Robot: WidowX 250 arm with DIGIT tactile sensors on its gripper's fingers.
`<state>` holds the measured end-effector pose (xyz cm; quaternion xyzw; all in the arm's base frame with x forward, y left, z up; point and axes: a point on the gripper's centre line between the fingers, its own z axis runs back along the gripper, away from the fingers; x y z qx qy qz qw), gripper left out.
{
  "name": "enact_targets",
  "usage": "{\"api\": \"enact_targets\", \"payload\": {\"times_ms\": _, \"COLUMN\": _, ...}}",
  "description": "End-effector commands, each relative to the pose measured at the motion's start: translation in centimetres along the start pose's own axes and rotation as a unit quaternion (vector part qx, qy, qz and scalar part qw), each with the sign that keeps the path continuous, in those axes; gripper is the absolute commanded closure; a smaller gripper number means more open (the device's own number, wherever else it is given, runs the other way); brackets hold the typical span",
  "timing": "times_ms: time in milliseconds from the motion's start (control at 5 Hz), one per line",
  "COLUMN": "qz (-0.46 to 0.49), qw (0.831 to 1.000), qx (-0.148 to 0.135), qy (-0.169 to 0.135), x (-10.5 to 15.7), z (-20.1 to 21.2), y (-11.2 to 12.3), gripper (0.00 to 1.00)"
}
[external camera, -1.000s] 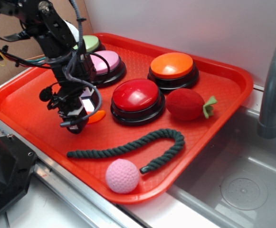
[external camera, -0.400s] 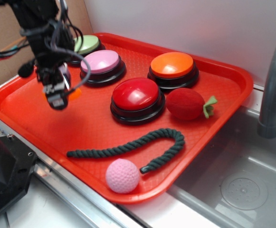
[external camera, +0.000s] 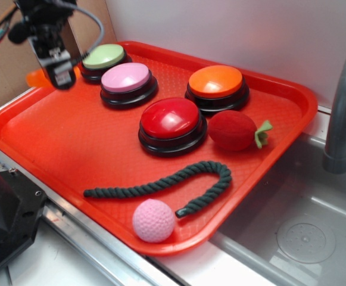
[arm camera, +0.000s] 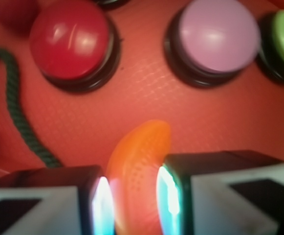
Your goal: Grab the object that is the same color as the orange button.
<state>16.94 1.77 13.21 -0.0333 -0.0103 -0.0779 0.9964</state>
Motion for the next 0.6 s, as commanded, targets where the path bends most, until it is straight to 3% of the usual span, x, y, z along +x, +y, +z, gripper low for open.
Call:
{"api": "enact_targets", "payload": {"times_ms": 0, "qz": 0.101, "qw": 0.994, "qx": -0.011, "qy": -0.050, "x": 1.3, "z": 6.2, "y": 1.6, "gripper": 1.00}}
{"api": "enact_targets", "payload": {"times_ms": 200, "qz": 0.117, "qw": 0.992, "qx": -0.012, "qy": -0.054, "x": 1.5, "z": 7.0, "y": 2.2, "gripper": 1.00}}
{"api": "enact_targets", "payload": {"times_ms": 400, "qz": 0.127, "qw": 0.991, "qx": 0.015, "qy": -0.027, "x": 1.7, "z": 6.5, "y": 2.7, "gripper": 1.00}}
